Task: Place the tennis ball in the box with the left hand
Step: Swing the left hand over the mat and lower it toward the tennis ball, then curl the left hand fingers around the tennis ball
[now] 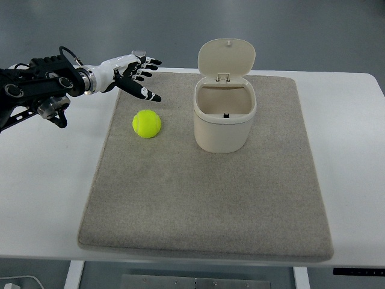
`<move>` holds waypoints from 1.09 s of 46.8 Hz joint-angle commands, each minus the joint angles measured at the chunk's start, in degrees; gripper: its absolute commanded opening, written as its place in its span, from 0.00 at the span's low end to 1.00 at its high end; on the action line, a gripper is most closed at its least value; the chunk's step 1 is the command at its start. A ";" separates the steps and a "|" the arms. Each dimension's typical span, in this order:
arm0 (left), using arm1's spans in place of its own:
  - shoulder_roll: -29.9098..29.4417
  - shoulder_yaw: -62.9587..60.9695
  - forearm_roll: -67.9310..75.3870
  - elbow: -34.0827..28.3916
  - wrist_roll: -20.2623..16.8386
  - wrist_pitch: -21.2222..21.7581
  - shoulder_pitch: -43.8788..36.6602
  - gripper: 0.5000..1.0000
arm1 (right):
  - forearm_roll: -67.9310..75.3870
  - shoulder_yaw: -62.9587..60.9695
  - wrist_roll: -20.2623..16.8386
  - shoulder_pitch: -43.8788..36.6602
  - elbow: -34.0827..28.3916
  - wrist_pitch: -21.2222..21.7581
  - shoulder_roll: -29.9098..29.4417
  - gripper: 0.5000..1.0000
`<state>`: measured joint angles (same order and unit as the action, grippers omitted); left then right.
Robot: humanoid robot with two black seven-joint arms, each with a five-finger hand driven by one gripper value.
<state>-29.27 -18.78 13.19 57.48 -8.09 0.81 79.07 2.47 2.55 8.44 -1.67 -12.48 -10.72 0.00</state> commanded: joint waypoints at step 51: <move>-1.67 -3.63 15.20 6.68 -0.09 -0.28 1.00 0.90 | -0.01 0.00 0.00 0.00 0.00 0.00 0.00 0.88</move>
<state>-30.58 -22.42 28.43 63.45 -8.18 0.44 79.79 2.45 2.55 8.42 -1.67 -12.48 -10.72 0.00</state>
